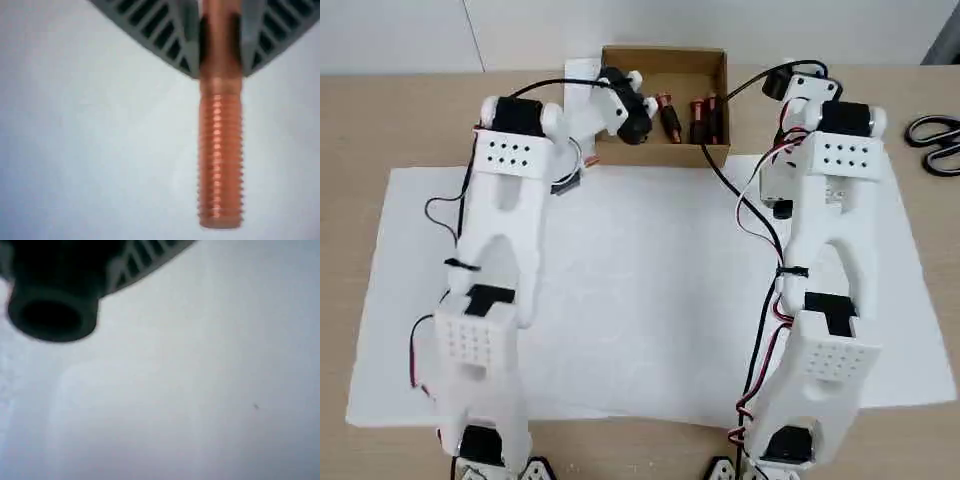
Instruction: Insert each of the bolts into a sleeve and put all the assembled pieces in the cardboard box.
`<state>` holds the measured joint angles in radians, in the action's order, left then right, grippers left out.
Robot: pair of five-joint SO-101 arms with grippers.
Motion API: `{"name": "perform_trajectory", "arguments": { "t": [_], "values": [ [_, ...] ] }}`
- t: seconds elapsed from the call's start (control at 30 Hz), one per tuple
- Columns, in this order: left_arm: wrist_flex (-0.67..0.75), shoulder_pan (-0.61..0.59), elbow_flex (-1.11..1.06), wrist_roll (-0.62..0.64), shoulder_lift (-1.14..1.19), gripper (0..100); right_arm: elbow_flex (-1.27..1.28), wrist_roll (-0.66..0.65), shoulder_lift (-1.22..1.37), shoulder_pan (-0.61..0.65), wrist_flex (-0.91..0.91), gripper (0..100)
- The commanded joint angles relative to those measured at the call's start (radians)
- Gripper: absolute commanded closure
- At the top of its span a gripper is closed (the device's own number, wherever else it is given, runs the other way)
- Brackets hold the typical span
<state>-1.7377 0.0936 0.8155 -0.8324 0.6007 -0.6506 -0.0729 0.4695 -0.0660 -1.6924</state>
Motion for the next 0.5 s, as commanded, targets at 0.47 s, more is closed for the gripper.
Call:
{"name": "perform_trajectory", "arguments": {
  "t": [0.47],
  "values": [
    [-0.014, 0.035, -0.552, -0.379, -0.308, 100, 0.0, -0.006, -0.074, -0.002, -0.004, 99.5]
  ]
}}
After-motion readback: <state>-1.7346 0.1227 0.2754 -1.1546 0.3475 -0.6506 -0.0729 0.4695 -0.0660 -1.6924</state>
